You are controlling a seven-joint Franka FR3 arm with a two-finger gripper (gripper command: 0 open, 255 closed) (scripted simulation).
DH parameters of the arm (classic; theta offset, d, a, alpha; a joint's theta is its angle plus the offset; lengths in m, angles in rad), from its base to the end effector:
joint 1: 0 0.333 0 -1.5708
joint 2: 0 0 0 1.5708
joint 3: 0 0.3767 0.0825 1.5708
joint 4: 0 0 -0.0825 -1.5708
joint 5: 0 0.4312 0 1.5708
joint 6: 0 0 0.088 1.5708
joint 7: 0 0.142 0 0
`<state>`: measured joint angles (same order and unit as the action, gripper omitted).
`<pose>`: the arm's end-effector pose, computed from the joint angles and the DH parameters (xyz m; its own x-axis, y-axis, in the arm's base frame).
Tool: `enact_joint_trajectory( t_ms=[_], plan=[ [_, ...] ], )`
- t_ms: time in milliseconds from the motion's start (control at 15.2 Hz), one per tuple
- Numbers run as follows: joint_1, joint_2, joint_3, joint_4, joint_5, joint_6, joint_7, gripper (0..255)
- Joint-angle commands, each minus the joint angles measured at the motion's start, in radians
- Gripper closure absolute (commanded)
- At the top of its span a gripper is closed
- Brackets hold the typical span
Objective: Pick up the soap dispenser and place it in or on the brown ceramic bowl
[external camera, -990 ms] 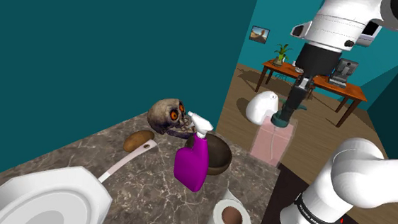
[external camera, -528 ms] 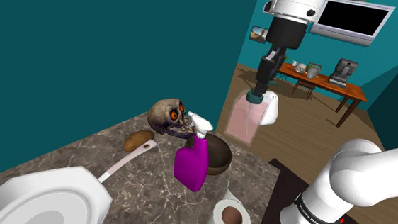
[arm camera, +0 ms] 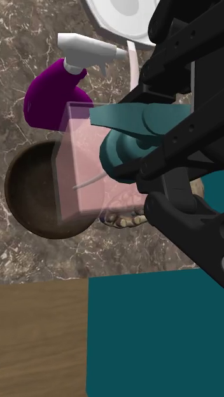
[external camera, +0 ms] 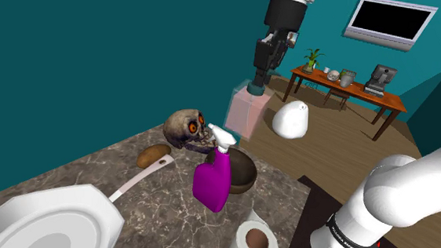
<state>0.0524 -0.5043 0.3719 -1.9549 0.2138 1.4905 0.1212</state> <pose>0.3478 0.2404 0.6782 0.9612 0.2757 0.0047 0.2756 -0.9605 -0.0373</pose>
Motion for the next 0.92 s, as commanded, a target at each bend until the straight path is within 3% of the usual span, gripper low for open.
enact_joint_trajectory(
  t_ms=[0,858],
  plan=[
    [0.001,-0.005,0.002,-0.026,0.002,0.021,-0.002,255],
    [0.014,-0.046,0.019,-0.232,0.025,0.187,-0.021,255]
  ],
)
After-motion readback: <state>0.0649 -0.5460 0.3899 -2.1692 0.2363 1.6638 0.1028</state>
